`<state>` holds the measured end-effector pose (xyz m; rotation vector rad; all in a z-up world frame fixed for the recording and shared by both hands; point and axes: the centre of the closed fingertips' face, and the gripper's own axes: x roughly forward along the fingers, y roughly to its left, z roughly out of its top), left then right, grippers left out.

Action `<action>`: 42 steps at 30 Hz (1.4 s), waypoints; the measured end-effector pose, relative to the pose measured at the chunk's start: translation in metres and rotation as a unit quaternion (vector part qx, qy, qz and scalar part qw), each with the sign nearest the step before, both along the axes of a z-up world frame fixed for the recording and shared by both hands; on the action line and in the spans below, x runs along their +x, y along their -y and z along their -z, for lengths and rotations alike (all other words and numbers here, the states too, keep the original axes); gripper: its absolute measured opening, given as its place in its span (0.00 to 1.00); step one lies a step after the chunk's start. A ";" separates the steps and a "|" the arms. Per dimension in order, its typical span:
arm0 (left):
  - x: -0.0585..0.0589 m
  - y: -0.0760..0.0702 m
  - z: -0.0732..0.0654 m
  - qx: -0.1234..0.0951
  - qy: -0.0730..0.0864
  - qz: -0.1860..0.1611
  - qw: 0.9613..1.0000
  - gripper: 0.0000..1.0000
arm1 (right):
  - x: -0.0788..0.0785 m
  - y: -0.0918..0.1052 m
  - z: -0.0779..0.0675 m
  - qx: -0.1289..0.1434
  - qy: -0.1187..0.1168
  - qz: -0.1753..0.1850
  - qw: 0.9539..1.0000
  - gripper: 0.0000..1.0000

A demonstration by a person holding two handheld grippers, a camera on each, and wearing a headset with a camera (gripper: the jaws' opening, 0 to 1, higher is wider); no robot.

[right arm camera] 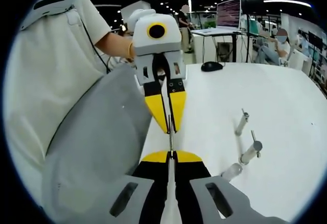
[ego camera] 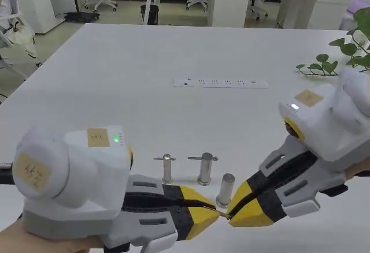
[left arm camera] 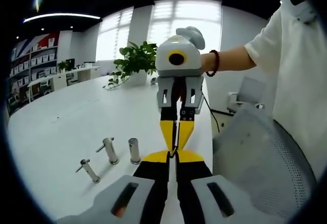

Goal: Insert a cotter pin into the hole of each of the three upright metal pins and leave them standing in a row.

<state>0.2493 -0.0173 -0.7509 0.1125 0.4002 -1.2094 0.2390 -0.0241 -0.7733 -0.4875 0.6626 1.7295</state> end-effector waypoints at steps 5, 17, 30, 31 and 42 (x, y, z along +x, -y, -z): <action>-0.001 0.001 0.002 0.006 0.003 0.000 1.000 0.03 | -0.002 0.000 0.001 -0.010 0.008 -0.003 1.000 0.03; 0.010 -0.003 0.007 0.019 0.010 -0.031 0.999 0.15 | 0.009 0.016 0.013 -0.066 0.041 0.012 0.997 0.03; 0.034 -0.006 0.026 0.029 0.012 -0.098 0.995 0.23 | 0.027 0.036 0.021 -0.111 0.068 0.023 0.991 0.03; 0.036 -0.006 0.028 0.028 0.013 -0.102 0.994 0.23 | 0.028 0.037 0.022 -0.112 0.069 0.023 0.991 0.03; 0.036 -0.007 0.044 0.042 0.006 -0.105 0.994 0.23 | 0.040 0.043 0.028 -0.110 0.080 0.039 0.990 0.03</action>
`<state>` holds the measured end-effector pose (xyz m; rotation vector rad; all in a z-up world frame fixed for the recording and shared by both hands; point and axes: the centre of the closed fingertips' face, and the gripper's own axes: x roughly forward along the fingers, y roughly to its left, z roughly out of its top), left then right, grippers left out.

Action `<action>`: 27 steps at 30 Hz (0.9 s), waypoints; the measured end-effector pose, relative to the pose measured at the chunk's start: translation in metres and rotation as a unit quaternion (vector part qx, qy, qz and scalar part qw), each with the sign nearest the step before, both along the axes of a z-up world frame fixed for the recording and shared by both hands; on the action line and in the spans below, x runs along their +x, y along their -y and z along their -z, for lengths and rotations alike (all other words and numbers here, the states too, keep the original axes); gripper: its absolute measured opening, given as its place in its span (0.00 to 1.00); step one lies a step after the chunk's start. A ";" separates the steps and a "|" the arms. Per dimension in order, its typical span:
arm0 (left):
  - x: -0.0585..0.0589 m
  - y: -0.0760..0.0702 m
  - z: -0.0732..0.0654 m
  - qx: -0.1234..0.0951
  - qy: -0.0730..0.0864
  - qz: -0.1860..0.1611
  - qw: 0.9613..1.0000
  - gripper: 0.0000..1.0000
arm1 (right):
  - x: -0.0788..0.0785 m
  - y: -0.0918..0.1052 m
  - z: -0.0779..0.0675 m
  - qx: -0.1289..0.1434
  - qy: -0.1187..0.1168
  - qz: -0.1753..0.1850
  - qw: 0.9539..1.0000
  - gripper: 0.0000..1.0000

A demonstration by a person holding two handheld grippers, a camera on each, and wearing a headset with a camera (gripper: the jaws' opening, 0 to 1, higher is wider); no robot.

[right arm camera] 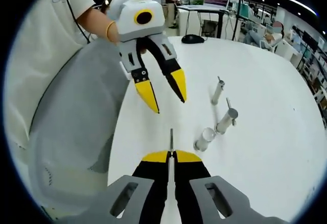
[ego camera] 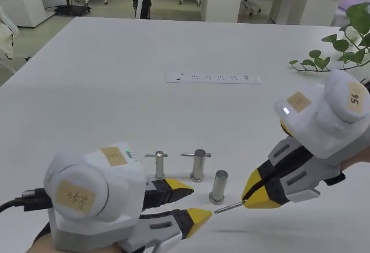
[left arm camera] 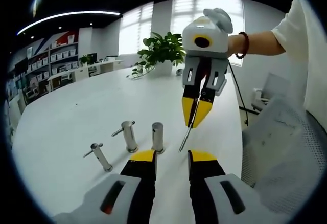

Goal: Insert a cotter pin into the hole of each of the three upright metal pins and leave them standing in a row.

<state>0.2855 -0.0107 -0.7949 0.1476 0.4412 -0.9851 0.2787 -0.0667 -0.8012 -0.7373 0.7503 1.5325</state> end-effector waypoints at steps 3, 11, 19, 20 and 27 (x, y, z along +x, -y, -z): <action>0.000 -0.001 0.001 0.001 -0.002 -0.001 1.000 0.23 | 0.002 0.000 -0.002 0.003 0.004 0.003 1.000 0.03; 0.005 -0.005 0.001 0.003 0.002 -0.010 1.000 0.25 | 0.005 0.001 -0.004 0.009 0.010 0.008 1.000 0.03; 0.010 -0.006 0.003 0.004 0.007 -0.021 1.000 0.27 | 0.011 0.007 -0.006 0.016 0.016 0.018 1.000 0.03; 0.011 -0.006 0.003 0.004 0.008 -0.023 1.000 0.28 | 0.012 0.008 -0.007 0.017 0.017 0.020 1.000 0.03; 0.019 -0.004 0.007 0.009 0.012 -0.038 0.999 0.29 | 0.023 0.018 -0.008 0.026 0.022 0.040 0.999 0.03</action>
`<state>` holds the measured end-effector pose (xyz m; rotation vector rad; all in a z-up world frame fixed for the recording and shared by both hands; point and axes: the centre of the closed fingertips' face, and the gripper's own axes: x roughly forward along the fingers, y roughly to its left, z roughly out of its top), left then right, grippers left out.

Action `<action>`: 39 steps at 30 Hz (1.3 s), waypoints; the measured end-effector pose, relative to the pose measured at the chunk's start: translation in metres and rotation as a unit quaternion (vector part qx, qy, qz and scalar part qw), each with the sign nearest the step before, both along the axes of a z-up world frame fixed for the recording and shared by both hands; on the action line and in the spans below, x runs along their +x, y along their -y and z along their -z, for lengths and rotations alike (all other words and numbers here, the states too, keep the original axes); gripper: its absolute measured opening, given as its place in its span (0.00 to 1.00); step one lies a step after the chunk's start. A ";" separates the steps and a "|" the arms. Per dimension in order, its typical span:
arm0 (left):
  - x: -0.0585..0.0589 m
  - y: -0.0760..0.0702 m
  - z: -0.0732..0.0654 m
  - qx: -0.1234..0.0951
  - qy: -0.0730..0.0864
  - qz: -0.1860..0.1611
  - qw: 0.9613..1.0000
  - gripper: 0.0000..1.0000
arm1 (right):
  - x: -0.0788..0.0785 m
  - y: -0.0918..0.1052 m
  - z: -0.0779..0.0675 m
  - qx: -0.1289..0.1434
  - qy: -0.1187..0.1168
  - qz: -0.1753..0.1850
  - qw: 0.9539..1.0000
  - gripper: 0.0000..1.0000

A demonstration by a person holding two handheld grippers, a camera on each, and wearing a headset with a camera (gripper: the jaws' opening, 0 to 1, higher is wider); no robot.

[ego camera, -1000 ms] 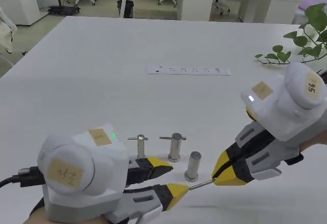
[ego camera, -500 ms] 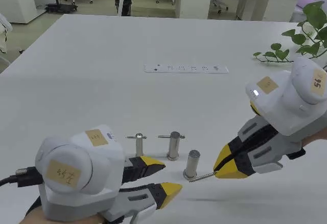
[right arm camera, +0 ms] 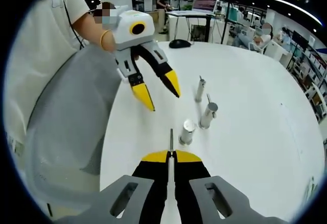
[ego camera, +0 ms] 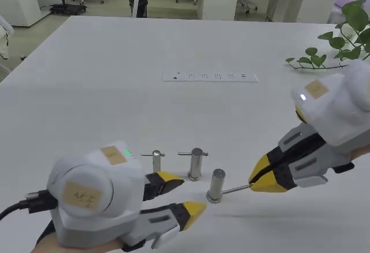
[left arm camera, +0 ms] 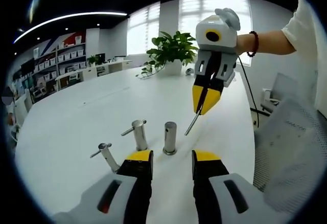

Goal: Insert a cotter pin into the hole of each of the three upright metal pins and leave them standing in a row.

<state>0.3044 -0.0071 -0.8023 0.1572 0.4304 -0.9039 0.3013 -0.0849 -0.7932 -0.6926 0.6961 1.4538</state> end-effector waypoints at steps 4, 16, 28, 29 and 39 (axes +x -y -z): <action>0.004 0.004 0.002 -0.004 -0.003 -0.004 1.000 0.29 | 0.004 0.004 0.000 0.003 0.003 0.007 1.000 0.03; 0.017 0.018 0.015 -0.003 -0.013 -0.022 1.000 0.28 | 0.016 0.012 0.003 0.010 0.005 0.028 1.000 0.03; 0.028 0.035 0.021 -0.007 -0.020 -0.029 0.999 0.24 | 0.024 0.011 0.001 0.034 0.004 0.034 0.999 0.03; 0.028 0.036 0.022 -0.008 -0.021 -0.030 0.999 0.24 | 0.024 0.010 0.001 0.037 0.004 0.033 0.999 0.03; 0.032 0.041 0.028 -0.009 -0.026 -0.037 0.999 0.20 | 0.026 0.009 0.001 0.057 0.000 0.030 0.998 0.03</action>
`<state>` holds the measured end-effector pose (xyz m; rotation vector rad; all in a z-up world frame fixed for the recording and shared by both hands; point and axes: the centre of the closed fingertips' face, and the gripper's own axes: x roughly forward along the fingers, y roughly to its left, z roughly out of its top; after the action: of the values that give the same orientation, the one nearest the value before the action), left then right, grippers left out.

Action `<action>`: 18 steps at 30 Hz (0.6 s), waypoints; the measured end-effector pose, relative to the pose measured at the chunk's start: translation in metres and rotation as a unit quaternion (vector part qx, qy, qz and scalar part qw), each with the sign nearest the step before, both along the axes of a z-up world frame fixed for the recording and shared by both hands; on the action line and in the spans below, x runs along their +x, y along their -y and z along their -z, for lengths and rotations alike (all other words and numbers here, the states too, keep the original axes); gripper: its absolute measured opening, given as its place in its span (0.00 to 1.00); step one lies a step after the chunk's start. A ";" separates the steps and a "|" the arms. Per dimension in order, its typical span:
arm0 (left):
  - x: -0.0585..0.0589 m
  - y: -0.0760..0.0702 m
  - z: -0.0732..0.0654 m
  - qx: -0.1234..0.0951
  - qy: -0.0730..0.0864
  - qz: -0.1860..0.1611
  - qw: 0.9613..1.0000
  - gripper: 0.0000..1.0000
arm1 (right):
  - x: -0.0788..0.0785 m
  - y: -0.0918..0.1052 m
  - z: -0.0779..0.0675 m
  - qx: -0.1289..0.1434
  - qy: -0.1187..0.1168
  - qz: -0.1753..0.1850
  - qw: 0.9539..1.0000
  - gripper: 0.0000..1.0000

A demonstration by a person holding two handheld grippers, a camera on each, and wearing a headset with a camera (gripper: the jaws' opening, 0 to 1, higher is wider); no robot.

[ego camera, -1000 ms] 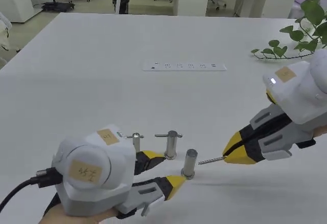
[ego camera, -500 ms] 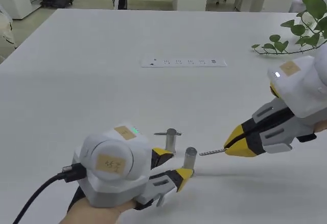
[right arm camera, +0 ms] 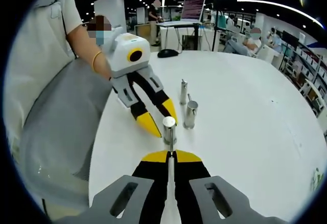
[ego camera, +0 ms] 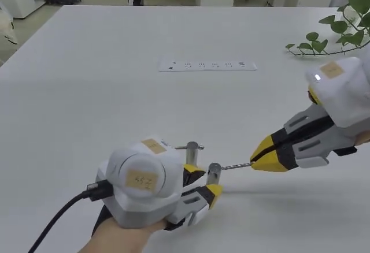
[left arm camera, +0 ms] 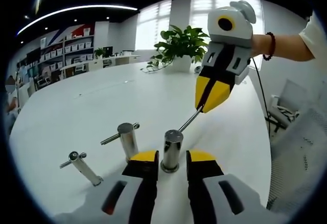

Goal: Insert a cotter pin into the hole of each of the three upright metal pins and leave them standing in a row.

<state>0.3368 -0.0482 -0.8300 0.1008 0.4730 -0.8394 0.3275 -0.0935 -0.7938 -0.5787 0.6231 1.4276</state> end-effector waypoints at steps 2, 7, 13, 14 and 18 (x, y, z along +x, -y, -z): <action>0.000 0.001 0.000 0.000 0.000 -0.001 1.000 0.18 | 0.000 -0.001 0.000 0.006 -0.001 -0.001 1.000 0.03; 0.002 0.002 0.002 0.001 0.001 -0.002 1.000 0.13 | -0.001 -0.001 0.003 0.012 -0.005 -0.006 1.000 0.03; 0.004 0.003 0.004 0.000 -0.001 -0.003 1.000 0.12 | 0.000 -0.001 0.004 0.021 -0.008 -0.006 1.000 0.03; 0.004 0.003 0.004 0.000 0.000 -0.002 1.000 0.12 | 0.001 0.000 0.003 0.023 -0.008 -0.005 1.000 0.03; 0.004 0.003 0.004 0.002 0.002 0.002 1.000 0.12 | 0.002 0.000 0.001 0.030 -0.009 0.000 1.000 0.03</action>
<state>0.3404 -0.0507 -0.8341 0.1077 0.4701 -0.8417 0.3298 -0.0938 -0.7950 -0.5193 0.5917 1.4474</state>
